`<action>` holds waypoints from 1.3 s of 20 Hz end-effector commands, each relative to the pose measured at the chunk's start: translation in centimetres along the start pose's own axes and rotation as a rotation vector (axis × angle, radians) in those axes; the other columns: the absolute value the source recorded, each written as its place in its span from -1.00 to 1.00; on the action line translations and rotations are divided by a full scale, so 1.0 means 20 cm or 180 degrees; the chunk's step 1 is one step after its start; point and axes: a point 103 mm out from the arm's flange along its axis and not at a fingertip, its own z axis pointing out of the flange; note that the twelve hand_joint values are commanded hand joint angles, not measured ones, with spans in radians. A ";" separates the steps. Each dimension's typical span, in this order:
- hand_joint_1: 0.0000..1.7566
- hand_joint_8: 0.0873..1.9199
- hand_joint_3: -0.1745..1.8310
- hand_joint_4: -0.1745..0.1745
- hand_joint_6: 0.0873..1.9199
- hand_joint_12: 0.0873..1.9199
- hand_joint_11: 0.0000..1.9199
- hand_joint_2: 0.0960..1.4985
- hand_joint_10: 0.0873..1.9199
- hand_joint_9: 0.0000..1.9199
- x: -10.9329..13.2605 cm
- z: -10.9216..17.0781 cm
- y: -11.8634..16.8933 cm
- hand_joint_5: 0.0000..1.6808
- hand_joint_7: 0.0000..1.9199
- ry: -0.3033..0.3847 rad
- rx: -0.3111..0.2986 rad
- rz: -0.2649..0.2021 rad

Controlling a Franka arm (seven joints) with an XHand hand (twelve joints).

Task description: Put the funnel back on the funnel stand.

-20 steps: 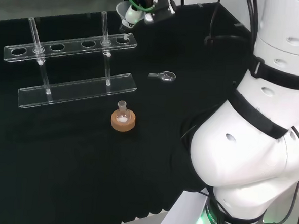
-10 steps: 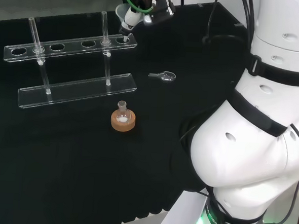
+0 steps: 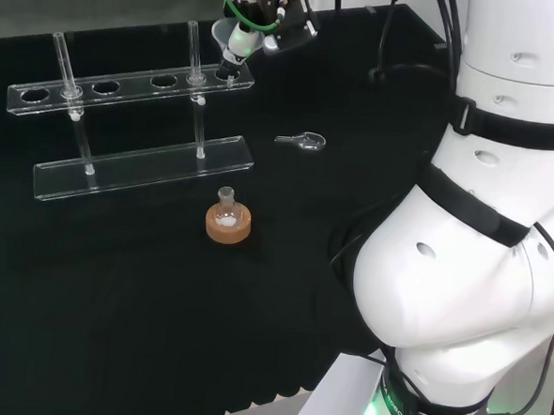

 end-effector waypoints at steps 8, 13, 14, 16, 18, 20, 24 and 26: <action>-0.15 -0.32 -0.28 -0.26 -0.43 0.25 -0.39 -0.16 -0.78 -0.10 0.03 0.06 0.01 -0.46 -0.56 0.0143 0.0051 -0.0144; -0.34 -0.34 -0.47 -0.25 -0.93 0.39 -0.62 -0.19 -0.39 -0.59 0.06 0.06 -0.04 -0.69 -0.90 0.0266 0.0068 -0.0190; -0.37 -0.35 -0.51 -0.24 -0.99 0.42 -0.66 -0.19 -0.34 -0.66 0.06 0.05 -0.06 -0.72 -0.94 0.0268 0.0073 -0.0182; -0.41 -0.38 -0.56 -0.23 -1.00 0.46 -0.71 -0.18 -0.27 -0.75 0.08 0.04 -0.10 -0.75 -0.99 0.0260 0.0037 -0.0167; -0.43 -0.43 -0.59 -0.22 -1.00 0.47 -0.75 -0.18 -0.25 -0.79 0.08 0.02 -0.16 -0.77 -1.00 0.0245 -0.0071 -0.0147; -0.44 -0.43 -0.61 -0.22 -1.00 0.48 -0.77 -0.17 -0.24 -0.80 0.08 0.00 -0.22 -0.77 -1.00 0.0262 -0.0161 -0.0130; -0.43 -0.39 -0.63 -0.25 -1.00 0.49 -0.76 -0.16 -0.25 -0.75 0.07 -0.04 -0.35 -0.74 -0.97 0.0291 -0.0298 -0.0072; -0.42 -0.37 -0.64 -0.25 -1.00 0.48 -0.75 -0.14 -0.27 -0.73 0.04 -0.06 -0.43 -0.71 -0.95 0.0312 -0.0335 -0.0028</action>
